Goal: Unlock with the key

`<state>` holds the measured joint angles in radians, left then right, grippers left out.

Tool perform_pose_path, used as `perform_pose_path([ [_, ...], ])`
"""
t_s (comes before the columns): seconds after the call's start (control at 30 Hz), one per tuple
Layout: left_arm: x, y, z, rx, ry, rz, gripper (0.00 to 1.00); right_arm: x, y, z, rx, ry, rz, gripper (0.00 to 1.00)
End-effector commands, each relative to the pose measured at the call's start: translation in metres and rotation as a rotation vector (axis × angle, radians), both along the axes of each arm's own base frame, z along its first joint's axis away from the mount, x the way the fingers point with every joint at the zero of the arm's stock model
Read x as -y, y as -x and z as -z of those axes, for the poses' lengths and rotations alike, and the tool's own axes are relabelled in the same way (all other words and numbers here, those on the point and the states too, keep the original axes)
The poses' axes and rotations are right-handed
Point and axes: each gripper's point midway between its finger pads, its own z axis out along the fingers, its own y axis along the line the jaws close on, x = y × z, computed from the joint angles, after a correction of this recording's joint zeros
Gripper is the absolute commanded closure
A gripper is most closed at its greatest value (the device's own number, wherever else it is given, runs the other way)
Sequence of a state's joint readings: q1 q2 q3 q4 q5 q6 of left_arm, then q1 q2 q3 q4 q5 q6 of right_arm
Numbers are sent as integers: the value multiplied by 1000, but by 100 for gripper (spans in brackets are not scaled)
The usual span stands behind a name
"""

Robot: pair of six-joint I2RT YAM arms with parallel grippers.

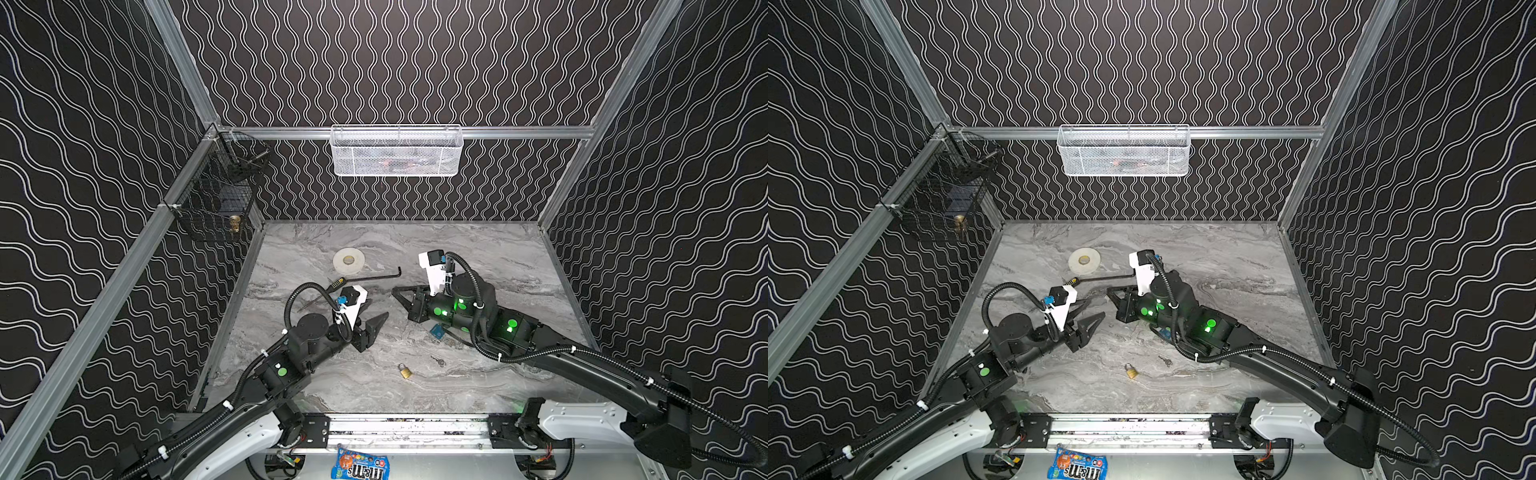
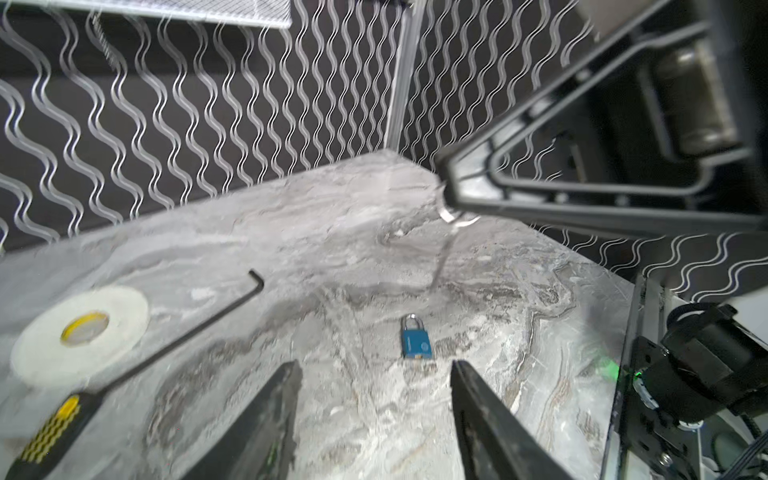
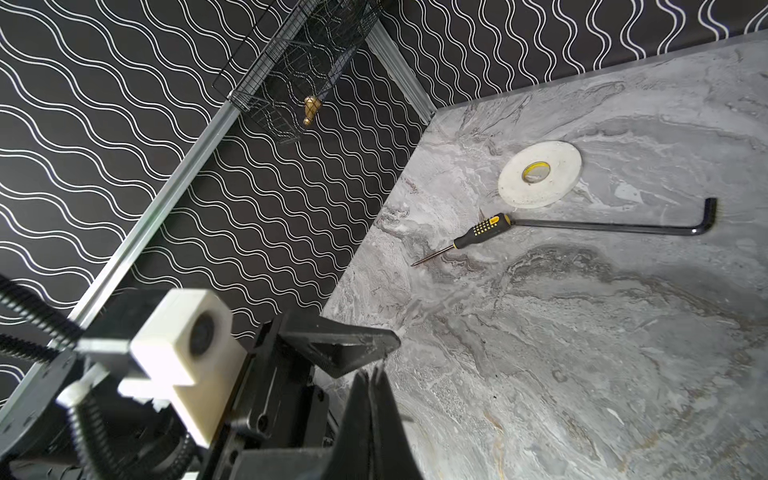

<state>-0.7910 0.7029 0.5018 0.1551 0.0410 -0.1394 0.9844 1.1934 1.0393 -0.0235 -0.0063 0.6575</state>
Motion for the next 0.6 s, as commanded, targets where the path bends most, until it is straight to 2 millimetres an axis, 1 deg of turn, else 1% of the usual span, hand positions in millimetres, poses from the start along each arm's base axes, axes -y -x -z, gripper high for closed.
perform_pose_path([
  [0.0,13,3,-29,165,32,70,42,-3,1,-7,6,-14,-14,100],
  [0.13,17,-5,-35,185,41,55,48,-4,1,-6,0,-13,-22,100],
  [0.17,18,-5,-34,188,40,60,48,-4,2,-7,0,-18,-23,100],
  [0.33,24,-2,-39,208,50,95,56,-2,3,-8,-3,-24,-24,100],
  [0.4,24,-3,-38,206,49,92,57,-3,4,-7,-4,-26,-27,100],
  [0.57,24,-1,-40,212,55,96,65,-3,5,-7,-9,-34,-29,100],
])
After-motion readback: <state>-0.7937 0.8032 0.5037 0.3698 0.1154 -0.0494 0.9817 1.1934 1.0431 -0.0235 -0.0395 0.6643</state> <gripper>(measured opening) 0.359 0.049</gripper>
